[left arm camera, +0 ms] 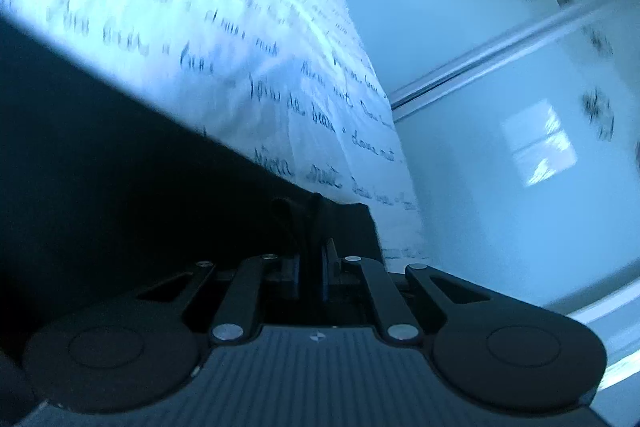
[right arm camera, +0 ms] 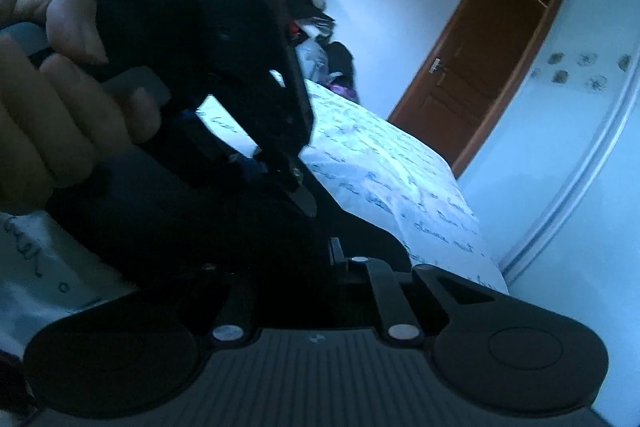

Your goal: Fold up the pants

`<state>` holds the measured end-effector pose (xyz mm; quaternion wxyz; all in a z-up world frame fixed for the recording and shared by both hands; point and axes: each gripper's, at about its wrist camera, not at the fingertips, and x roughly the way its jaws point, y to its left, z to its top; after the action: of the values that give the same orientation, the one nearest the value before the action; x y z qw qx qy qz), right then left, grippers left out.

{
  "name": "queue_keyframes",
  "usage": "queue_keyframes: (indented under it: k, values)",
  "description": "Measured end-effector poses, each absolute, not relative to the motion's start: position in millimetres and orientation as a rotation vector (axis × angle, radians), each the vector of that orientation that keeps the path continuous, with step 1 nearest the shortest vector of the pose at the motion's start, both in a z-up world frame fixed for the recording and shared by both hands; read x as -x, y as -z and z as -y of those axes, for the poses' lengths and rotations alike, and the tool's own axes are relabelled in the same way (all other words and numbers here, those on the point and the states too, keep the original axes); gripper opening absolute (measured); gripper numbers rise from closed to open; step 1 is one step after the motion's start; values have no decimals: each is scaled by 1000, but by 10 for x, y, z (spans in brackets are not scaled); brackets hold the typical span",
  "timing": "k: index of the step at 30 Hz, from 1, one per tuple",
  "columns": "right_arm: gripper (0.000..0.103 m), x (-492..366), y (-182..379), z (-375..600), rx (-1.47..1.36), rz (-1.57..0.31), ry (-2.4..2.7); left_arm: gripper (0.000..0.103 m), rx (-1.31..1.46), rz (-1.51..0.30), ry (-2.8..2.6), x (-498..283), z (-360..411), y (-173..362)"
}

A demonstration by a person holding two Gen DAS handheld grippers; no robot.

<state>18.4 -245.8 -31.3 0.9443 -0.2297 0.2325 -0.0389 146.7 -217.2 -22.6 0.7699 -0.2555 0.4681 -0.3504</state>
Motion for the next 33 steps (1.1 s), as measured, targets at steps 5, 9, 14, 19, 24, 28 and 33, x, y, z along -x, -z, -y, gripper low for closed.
queue_keyframes:
  k: [5, 9, 14, 19, 24, 28, 33]
  values:
    - [8, -214, 286, 2367, 451, -479, 16, 12, 402, -941, 726, -1404, 2068, 111]
    - [8, -270, 229, 2254, 442, -478, -48, 12, 286, -876, 689, -1347, 1934, 28]
    - [8, -329, 249, 2091, 469, -484, -103, 12, 243, -856, 665, -1373, 1722, 2]
    - [8, -341, 302, 1968, 450, -479, -157, 12, 207, -828, 630, -1426, 1507, -27]
    - [8, -383, 387, 1840, 430, -477, -222, 12, 193, -818, 588, -1499, 1226, -29]
    - [8, -395, 421, 1710, 423, -472, -267, 12, 196, -815, 551, -1544, 1032, -22]
    - [8, -381, 476, 1603, 434, -471, -301, 12, 188, -807, 520, -1582, 867, -14]
